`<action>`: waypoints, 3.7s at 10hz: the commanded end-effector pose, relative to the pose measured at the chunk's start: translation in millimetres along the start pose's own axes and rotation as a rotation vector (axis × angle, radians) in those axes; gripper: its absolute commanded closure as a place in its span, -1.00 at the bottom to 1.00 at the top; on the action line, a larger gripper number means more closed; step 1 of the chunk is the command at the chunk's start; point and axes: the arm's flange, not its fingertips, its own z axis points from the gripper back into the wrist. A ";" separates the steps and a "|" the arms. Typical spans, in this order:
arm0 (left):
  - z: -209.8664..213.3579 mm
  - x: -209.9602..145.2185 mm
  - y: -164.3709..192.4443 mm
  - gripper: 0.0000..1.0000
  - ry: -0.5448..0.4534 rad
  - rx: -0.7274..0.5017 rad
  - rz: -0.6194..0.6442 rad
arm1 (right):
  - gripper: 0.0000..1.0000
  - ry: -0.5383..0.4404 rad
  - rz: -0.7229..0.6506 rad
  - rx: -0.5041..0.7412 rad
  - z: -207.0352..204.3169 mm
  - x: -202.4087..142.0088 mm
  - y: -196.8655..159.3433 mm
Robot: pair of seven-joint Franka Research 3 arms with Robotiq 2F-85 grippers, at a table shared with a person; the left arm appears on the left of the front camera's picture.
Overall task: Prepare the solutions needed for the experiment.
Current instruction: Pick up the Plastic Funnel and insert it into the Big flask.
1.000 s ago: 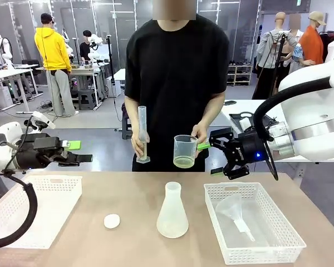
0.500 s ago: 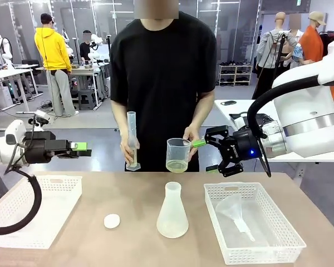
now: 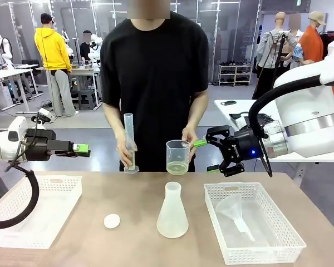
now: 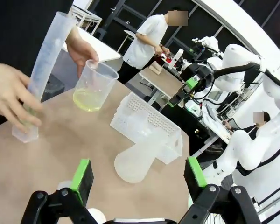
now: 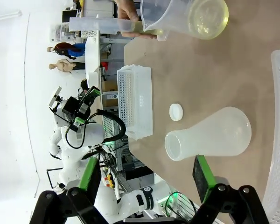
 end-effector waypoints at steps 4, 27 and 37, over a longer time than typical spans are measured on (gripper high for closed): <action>7.5 -6.7 -4.9 -1.00 0.004 -0.055 0.232 | -1.00 -0.043 0.352 -0.167 -3.9 32.1 -4.7; 9.8 -23.3 -5.0 -1.00 0.033 -0.025 0.323 | -1.00 0.755 1.570 -0.543 -19.6 70.6 -2.1; 9.8 -23.3 -5.0 -1.00 0.033 -0.025 0.323 | -1.00 1.139 1.744 -0.437 -35.2 66.9 -16.1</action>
